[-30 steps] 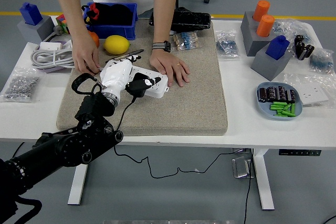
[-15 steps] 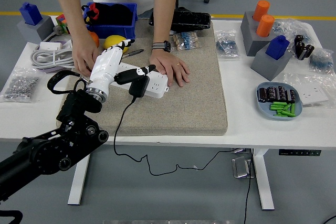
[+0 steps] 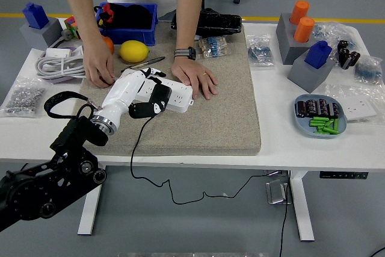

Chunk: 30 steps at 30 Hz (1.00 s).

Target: Press the white button,pick up the black plug,place it near the board,insert it into the board

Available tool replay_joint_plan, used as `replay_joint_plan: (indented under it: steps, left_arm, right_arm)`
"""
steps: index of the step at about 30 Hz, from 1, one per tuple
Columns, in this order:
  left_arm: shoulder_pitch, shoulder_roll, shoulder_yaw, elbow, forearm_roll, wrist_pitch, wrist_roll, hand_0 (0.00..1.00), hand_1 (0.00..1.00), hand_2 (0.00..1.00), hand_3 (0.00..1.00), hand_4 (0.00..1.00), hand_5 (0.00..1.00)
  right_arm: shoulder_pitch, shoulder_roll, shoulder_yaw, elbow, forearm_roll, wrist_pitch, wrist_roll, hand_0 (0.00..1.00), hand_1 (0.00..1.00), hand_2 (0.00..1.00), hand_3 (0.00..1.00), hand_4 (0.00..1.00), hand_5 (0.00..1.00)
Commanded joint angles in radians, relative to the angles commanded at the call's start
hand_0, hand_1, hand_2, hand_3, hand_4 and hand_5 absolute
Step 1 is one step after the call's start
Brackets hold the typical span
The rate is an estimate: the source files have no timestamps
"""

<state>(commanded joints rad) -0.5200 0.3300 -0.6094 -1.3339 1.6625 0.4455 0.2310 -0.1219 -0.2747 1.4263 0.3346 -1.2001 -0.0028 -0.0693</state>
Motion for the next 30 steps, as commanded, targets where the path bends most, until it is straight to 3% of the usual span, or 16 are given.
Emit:
replay_joint_plan:
  steps: [14,30]
  left_arm:
    - [-0.012,-0.022,0.039,0.080,-0.002,-0.040,-0.023,0.883,0.856,0.787,0.772,0.548,0.002]
    - [-0.033,-0.049,0.049,0.149,-0.006,-0.031,-0.046,0.897,0.876,0.812,0.808,0.591,0.002]
  right_arm:
    - [0.000,0.003,0.006,-0.002,0.002,-0.001,0.004,0.872,0.749,0.740,0.691,0.875,0.491]
    - [0.002,0.004,0.003,-0.002,0.005,-0.001,0.008,0.870,0.746,0.738,0.689,0.873,0.488]
